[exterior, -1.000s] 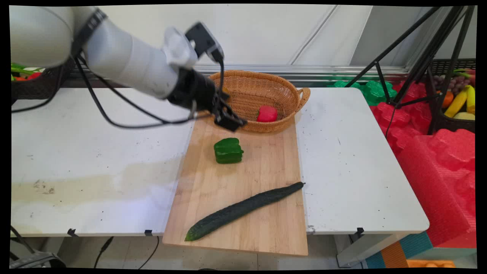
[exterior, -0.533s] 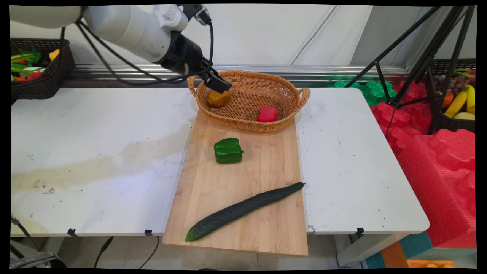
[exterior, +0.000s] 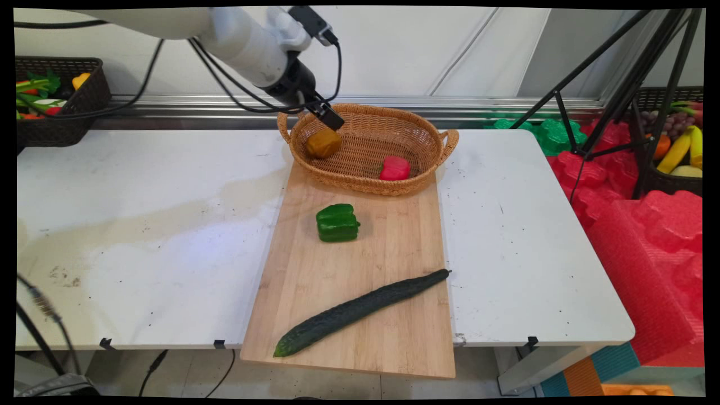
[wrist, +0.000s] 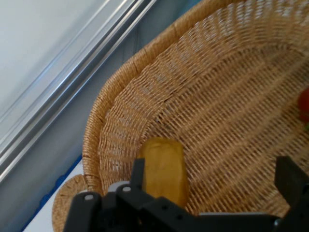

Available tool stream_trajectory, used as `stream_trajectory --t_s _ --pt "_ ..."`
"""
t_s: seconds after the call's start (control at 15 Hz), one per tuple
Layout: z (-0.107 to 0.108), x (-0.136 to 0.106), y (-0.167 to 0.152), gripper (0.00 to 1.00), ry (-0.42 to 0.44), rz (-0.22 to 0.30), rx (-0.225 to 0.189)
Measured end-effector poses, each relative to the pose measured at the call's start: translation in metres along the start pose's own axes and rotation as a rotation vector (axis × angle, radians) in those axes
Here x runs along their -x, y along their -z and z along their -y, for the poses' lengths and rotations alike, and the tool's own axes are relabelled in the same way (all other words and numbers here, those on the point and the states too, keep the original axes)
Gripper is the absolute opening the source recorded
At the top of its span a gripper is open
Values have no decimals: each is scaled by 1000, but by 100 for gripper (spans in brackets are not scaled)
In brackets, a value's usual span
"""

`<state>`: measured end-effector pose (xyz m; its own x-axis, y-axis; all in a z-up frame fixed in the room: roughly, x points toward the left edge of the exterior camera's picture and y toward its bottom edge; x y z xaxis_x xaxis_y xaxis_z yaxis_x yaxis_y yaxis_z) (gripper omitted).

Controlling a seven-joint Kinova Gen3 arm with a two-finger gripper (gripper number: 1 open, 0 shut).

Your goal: Pick up the potato from the vegetable basket

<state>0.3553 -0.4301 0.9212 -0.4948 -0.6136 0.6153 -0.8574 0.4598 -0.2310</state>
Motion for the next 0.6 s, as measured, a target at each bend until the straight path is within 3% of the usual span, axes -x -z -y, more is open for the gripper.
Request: stream_trajectory --t_s 0.6 --pt "17 -9 -95 100 37 121 7"
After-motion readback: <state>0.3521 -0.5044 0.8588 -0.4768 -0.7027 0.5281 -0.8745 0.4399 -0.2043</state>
